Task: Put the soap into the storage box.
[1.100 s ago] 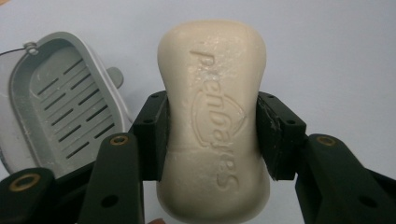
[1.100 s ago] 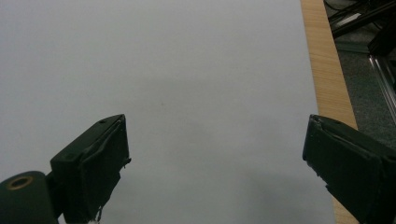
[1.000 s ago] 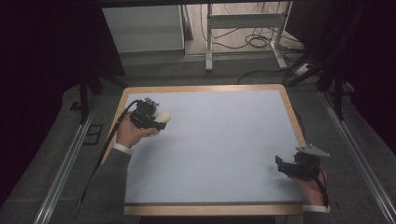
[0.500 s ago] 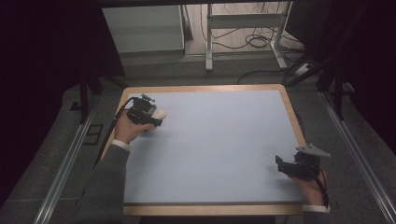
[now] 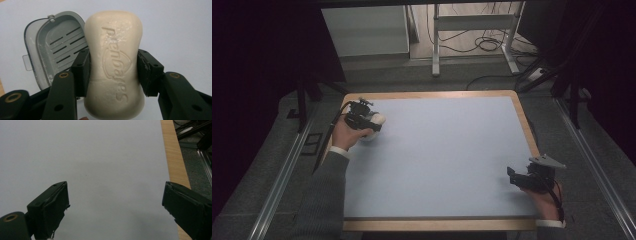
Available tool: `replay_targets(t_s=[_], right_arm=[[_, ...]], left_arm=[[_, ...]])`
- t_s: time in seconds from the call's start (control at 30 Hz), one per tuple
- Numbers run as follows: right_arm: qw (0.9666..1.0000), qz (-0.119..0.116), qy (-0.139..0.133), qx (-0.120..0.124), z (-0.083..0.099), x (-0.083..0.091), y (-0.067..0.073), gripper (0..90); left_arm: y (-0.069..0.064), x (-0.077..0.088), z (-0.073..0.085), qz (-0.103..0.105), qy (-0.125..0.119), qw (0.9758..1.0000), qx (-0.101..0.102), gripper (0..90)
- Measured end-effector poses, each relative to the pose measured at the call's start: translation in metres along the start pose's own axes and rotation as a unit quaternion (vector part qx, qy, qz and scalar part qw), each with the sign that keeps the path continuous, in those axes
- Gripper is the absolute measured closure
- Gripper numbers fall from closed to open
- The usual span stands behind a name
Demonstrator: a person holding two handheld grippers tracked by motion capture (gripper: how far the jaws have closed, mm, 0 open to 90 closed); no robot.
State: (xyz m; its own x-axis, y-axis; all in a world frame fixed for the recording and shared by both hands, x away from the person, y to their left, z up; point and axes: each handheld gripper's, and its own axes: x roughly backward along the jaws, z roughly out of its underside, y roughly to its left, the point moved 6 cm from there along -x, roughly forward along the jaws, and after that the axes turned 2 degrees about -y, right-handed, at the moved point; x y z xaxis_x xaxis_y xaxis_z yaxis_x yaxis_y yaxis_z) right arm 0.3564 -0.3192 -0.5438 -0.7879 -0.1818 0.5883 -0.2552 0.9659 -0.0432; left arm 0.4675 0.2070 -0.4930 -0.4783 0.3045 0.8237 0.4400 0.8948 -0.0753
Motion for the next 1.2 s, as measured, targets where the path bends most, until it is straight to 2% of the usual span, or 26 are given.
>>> replay_targets(t_s=[0.53,0.63,0.9,1.2], right_arm=[[1.0000,0.001,0.001,-0.001,0.001,0.000,-0.001,6.9],[1.0000,0.001,0.002,0.000,0.001,0.000,0.000,6.9],[1.0000,0.003,0.003,0.000,0.001,-0.001,-0.002,6.9],[1.0000,0.003,0.003,0.000,0.002,0.000,-0.002,6.9]], left_arm=[[0.021,-0.005,-0.003,-0.014,-0.001,0.9995,0.029,49.6],[0.025,-0.008,-0.003,-0.023,0.004,0.9991,0.036,49.6],[0.031,-0.022,-0.003,-0.028,0.014,0.9985,0.046,49.6],[0.036,-0.029,-0.003,-0.038,0.018,0.9975,0.056,49.6]])
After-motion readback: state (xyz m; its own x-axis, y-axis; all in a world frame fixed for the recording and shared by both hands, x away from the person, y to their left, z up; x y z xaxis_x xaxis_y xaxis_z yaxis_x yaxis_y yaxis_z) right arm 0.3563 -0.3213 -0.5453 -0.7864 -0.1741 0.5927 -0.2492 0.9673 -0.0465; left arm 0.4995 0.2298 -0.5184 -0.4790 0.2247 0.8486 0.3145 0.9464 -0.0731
